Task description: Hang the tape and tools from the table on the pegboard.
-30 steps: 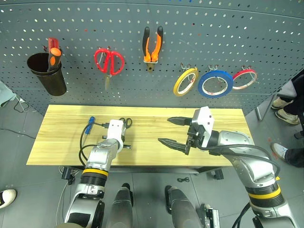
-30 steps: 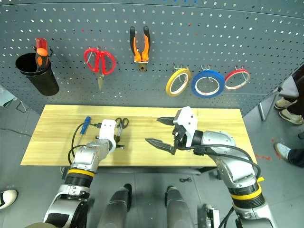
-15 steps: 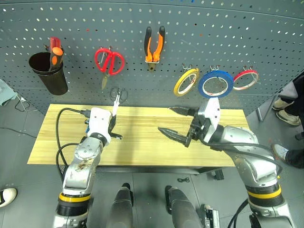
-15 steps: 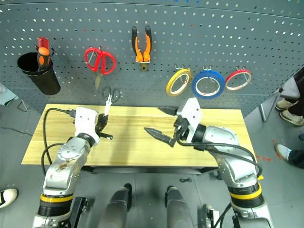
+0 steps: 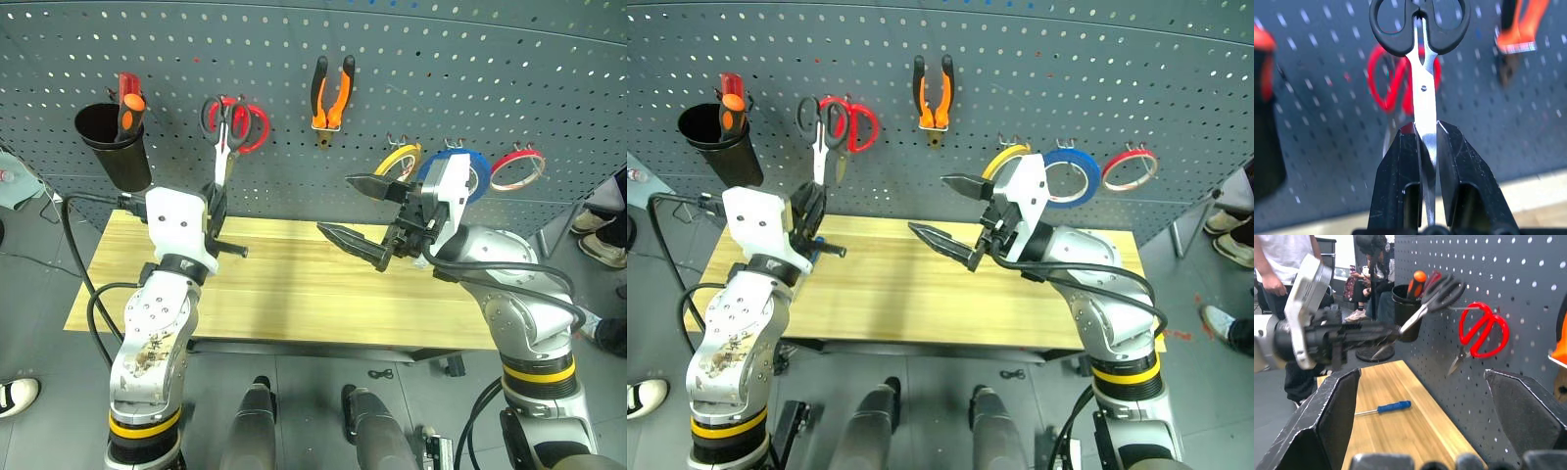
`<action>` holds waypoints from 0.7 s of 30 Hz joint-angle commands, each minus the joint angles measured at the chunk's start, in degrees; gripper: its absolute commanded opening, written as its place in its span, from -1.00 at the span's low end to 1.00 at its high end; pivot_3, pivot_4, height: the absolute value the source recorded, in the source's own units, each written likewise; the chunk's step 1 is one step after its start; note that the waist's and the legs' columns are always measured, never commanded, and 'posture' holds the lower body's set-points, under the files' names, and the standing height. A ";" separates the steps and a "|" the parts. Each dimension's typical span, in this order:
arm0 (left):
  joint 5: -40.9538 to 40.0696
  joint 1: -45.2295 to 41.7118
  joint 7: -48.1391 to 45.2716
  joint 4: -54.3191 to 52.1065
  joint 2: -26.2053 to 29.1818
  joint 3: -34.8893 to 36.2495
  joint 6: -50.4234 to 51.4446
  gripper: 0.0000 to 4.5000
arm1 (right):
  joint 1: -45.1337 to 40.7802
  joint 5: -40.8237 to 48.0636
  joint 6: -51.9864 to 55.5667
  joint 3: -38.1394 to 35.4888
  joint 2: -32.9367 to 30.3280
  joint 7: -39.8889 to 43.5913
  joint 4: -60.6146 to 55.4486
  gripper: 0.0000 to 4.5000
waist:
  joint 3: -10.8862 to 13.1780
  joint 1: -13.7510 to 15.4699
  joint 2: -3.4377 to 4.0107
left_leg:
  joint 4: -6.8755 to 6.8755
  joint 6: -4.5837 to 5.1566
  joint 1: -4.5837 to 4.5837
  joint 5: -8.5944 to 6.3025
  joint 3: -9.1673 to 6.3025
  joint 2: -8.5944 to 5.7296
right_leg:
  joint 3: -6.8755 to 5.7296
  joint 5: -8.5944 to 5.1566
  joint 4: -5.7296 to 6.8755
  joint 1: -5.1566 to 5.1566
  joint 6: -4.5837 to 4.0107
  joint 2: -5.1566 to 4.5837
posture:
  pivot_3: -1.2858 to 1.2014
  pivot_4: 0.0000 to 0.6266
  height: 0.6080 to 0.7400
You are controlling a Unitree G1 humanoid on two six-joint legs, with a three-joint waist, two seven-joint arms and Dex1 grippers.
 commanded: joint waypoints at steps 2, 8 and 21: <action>0.89 -0.94 0.65 0.01 -0.47 -0.66 -0.24 -0.99 | -1.55 1.14 -0.69 -1.50 0.17 -0.23 -0.78 1.00 | 0.00 -0.07 0.00 | -0.03 0.00 0.00 0.00 0.00 0.00 | 0.00 0.01 0.00 -0.01 -0.02 0.00 | 0.14 -0.25 1.00; 1.29 -1.29 1.17 3.40 -1.12 -1.69 1.32 -0.99 | -1.64 0.96 -0.15 -1.66 -0.51 -0.55 -0.76 1.00 | -0.01 -0.13 0.00 | 0.00 0.00 0.01 0.00 -0.01 0.00 | -0.02 0.02 0.04 -0.01 -0.03 0.00 | 0.12 -0.26 1.00; 1.35 -4.47 0.52 8.71 -0.97 -1.92 1.88 -0.35 | -1.05 1.40 0.57 -1.78 -0.83 -1.23 -1.62 1.00 | -0.02 -0.20 0.00 | 0.01 0.01 0.01 0.00 -0.01 0.00 | -0.03 0.03 0.06 -0.01 -0.03 0.01 | 0.11 -0.22 1.00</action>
